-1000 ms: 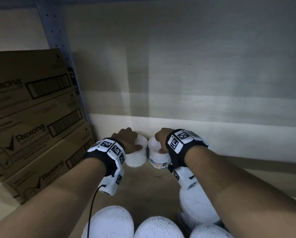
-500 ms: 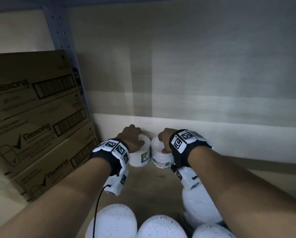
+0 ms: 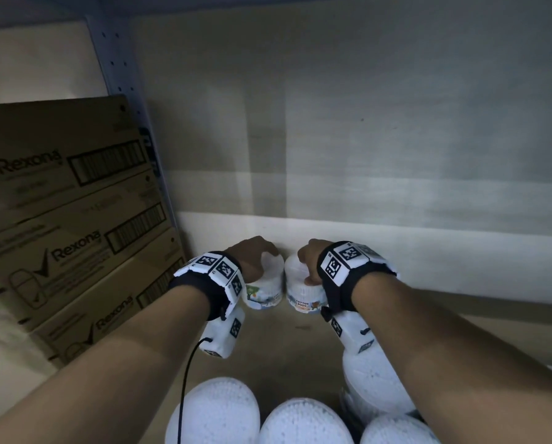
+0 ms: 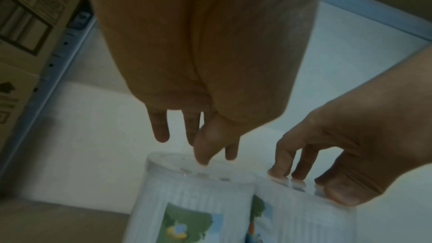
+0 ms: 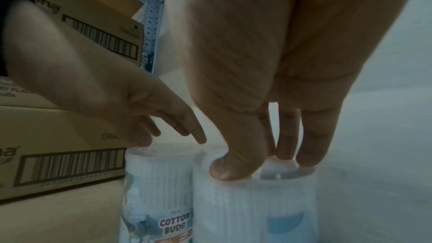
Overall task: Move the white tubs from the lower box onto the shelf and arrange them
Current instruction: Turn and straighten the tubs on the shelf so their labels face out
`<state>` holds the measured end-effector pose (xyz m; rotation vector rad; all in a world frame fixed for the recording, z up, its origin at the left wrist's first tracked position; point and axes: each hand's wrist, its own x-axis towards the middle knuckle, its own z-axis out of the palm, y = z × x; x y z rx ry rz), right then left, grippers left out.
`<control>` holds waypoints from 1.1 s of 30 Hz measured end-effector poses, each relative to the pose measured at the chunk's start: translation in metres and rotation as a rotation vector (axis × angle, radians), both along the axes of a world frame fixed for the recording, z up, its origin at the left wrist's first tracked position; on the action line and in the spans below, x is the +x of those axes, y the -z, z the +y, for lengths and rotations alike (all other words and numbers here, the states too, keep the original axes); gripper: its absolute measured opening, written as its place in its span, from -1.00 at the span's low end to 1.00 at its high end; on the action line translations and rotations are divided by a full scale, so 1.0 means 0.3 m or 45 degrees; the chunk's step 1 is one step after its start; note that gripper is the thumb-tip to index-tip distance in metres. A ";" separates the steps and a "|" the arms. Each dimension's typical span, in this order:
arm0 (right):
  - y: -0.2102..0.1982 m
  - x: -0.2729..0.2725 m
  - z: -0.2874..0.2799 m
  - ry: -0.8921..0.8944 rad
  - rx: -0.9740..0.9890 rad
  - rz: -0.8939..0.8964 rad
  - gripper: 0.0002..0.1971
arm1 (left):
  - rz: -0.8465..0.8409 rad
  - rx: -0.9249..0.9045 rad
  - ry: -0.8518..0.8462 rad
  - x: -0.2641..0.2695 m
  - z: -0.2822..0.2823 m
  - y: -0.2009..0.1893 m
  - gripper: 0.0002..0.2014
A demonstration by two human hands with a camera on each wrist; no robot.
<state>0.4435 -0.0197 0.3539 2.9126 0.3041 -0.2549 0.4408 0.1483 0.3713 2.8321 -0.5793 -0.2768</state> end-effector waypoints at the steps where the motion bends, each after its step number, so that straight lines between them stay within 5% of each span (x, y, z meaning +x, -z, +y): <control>1: 0.001 -0.003 -0.003 0.005 0.001 0.001 -0.45 | -0.050 -0.016 -0.039 -0.002 -0.004 0.004 -0.50; 6: 0.004 -0.011 -0.008 0.022 0.040 0.009 -0.40 | -0.170 0.101 -0.211 0.000 -0.022 0.038 -0.45; 12: -0.004 -0.011 -0.003 0.011 -0.006 0.005 -0.47 | -0.124 0.183 -0.110 0.004 -0.024 0.027 -0.49; 21: 0.009 0.000 0.000 0.123 0.053 0.007 -0.50 | -0.049 -0.007 -0.082 0.007 0.002 0.034 -0.51; 25: 0.013 0.009 -0.002 0.119 0.048 -0.001 -0.51 | -0.115 0.083 -0.233 0.011 -0.009 0.060 -0.43; 33: 0.018 0.002 0.010 0.139 0.057 0.015 -0.42 | -0.068 0.039 -0.124 0.029 0.013 0.050 -0.48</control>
